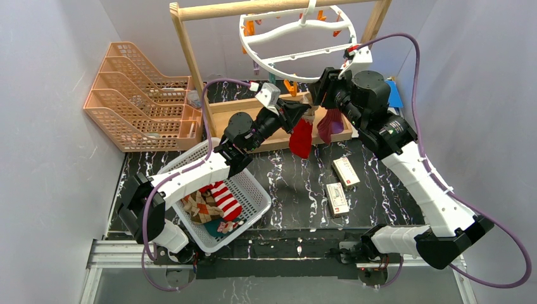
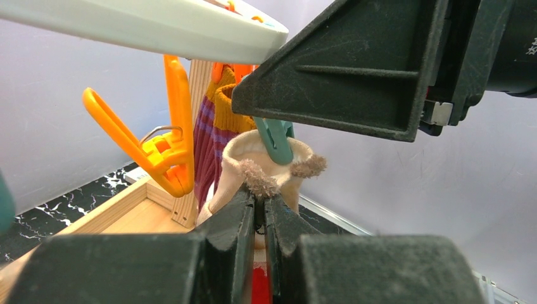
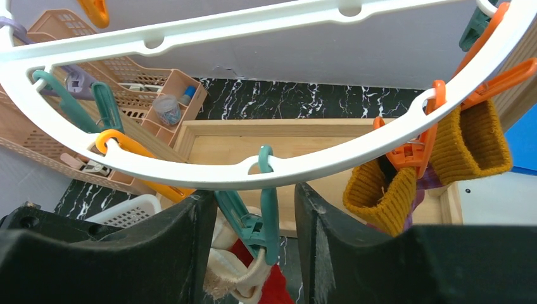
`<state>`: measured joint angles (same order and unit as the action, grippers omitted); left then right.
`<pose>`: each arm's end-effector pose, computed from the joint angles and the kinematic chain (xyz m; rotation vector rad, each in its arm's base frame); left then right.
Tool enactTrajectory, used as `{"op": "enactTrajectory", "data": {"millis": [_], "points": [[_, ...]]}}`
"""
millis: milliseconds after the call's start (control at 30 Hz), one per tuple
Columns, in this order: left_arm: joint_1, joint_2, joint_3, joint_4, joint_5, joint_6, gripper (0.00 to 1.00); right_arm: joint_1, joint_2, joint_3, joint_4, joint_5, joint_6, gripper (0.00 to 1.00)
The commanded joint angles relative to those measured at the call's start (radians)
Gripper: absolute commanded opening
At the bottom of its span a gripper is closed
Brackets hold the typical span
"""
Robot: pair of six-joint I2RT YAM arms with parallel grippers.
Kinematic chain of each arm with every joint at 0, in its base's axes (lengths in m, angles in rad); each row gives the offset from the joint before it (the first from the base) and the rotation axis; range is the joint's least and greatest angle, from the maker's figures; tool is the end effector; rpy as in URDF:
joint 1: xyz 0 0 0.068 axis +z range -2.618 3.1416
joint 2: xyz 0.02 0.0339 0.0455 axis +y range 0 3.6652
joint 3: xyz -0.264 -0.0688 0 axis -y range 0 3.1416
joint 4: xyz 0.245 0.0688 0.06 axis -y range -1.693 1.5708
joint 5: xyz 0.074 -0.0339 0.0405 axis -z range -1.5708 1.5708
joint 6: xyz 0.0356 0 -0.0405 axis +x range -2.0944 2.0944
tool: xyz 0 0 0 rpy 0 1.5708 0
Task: Clip the socks to the hanger
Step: Clamp the sock onto the hanger.
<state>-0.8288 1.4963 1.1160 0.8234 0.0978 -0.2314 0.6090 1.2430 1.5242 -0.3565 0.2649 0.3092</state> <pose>0.2333 -0.2596 0.3885 0.4353 1.1029 -0.9952 0.2200 0.1421 0.4809 -0.0449 1.6650 0.4819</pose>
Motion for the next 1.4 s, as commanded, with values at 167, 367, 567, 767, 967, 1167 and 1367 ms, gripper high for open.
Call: {"op": "enactTrajectory", "data": {"millis": [167, 367, 567, 767, 967, 1167, 1367], "points": [[-0.004, -0.010, 0.032, 0.042, 0.008, 0.006, 0.00, -0.003, -0.017, 0.033, 0.060, -0.006, -0.012, 0.45], [-0.004, -0.008, 0.033, 0.042, 0.009, 0.005, 0.00, -0.003, -0.021, 0.028, 0.062, -0.004, -0.013, 0.40], [-0.005, -0.020, 0.036, 0.042, 0.005, 0.005, 0.00, -0.004, -0.014, 0.023, 0.070, -0.011, -0.025, 0.01], [-0.005, -0.060, 0.023, 0.041, -0.010, 0.012, 0.00, -0.004, -0.026, -0.016, 0.104, 0.004, -0.041, 0.01], [-0.005, -0.067, 0.037, 0.042, -0.017, 0.002, 0.00, -0.005, -0.027, -0.033, 0.116, 0.000, -0.039, 0.01], [-0.005, -0.059, 0.051, 0.042, -0.010, -0.012, 0.00, -0.003, -0.031, -0.040, 0.119, -0.005, -0.036, 0.01], [-0.004, -0.049, 0.050, 0.042, -0.006, -0.013, 0.00, -0.004, -0.037, -0.049, 0.111, -0.011, -0.018, 0.01]]}}
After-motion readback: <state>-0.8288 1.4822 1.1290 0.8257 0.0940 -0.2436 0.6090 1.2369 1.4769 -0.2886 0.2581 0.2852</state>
